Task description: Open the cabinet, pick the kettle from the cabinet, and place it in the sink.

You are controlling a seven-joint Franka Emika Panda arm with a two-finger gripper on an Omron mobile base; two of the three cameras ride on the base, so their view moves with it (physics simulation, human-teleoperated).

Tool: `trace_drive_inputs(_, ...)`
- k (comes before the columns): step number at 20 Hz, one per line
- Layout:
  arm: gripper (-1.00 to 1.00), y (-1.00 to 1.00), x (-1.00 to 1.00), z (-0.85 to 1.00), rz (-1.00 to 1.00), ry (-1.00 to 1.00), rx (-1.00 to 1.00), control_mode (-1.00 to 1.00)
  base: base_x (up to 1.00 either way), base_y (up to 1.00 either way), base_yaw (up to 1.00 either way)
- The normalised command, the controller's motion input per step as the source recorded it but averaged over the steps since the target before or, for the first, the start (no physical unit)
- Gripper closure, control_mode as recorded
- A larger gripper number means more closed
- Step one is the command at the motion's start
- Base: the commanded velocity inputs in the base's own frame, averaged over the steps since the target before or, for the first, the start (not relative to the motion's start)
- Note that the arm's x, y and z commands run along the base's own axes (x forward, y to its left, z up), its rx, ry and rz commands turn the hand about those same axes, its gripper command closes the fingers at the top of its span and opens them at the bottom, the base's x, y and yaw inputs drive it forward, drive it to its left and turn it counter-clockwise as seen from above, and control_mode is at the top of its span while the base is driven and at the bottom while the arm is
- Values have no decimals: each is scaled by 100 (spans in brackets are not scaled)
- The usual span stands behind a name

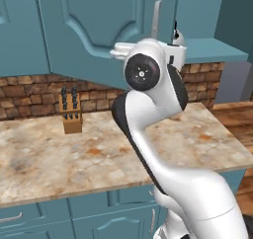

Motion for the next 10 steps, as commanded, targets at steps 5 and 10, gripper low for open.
trace_drive_inputs(5,100,50,-37,7,-14,0,0,-100,0,0,0)
trace_drive_inputs(10,100,51,-36,7,-14,0,0,-100,0,0,0)
